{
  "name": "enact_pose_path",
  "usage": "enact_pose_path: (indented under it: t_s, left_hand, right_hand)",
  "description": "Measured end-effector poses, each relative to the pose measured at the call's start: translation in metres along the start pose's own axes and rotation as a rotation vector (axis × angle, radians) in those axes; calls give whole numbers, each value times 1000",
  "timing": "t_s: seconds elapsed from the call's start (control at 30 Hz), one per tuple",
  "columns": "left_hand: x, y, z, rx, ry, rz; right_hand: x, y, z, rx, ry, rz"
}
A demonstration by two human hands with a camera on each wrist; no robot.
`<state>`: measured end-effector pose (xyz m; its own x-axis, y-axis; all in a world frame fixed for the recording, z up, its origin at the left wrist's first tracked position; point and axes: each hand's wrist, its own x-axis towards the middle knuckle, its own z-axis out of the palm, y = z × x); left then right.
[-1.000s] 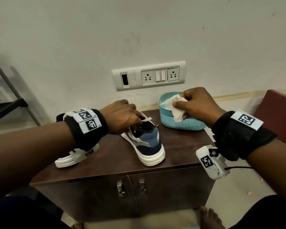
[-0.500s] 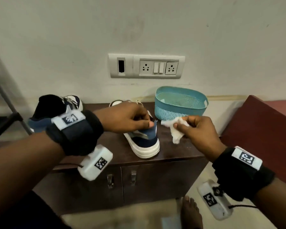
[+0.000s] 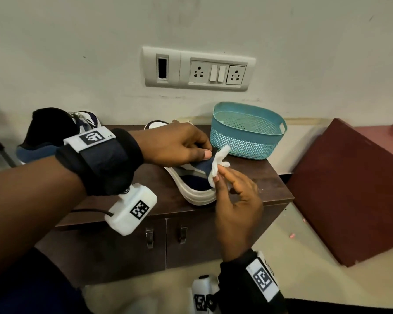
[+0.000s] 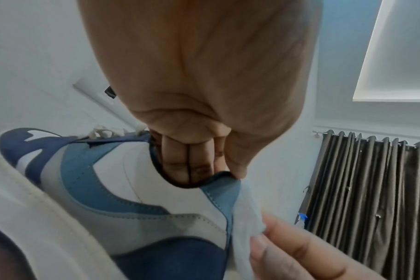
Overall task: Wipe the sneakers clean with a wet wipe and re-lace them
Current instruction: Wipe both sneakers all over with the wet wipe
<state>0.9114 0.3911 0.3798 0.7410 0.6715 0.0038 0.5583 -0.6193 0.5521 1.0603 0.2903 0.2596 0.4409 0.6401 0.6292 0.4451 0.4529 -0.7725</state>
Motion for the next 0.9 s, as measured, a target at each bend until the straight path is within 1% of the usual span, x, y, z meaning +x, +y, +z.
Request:
enact_pose_path:
  t_s: [0.07,0.17,0.23,0.33,0.4,0.43,0.53,0.57,0.6,0.7,0.73,0.77,0.83,0.87,0.9]
  left_hand:
    - [-3,-2,-2,-82,-48,-7]
    - [-8,-4,-3,-191,-151,-16]
    - [-11,-4,-3,-129,-181,8]
    - [-10,-3,-2,5,-160,58]
    - [-9,-2,-2,16,-158,70]
    - [-10,-2,-2,13,-156,72]
    - [-12,-3,-3,18,-136,60]
    - [-11,-4,-3,19,-132,69]
    - [-10,-4,-3,7,-131,74]
    - [-4,-6,-2,4,-122,49]
    - [-3,-7,-2,-1,-119,44]
    - [-3,-7,-3,-2,-114,51]
    - [-4,-8,-2,19,-90,84]
    - [-4,-7,-1,32,-71,97]
    - [-3,-6,0,40,-61,98]
  right_hand:
    - [2,1,-2,44,-16,27]
    - [2,-2,-3,60,-37,13]
    - [3,-4,-1,73,-54,-26]
    - [16,-3,1,23,-22,-111]
    - [25,-4,4,-8,7,-151]
    - [25,-5,7,-33,-3,-186]
    - [14,-7,11,-158,-124,-399]
    - [14,-2,10,-177,-148,-448]
    - [19,6,7,-170,-138,-442]
    - [33,16,1,-83,-18,-242]
    - [31,13,3,-91,-20,-242]
    - [25,7,6,-126,-60,-294]
    - [9,-3,10,-201,-209,-465]
    - [9,-2,9,-227,-241,-518]
    - [13,2,8,-235,-217,-514]
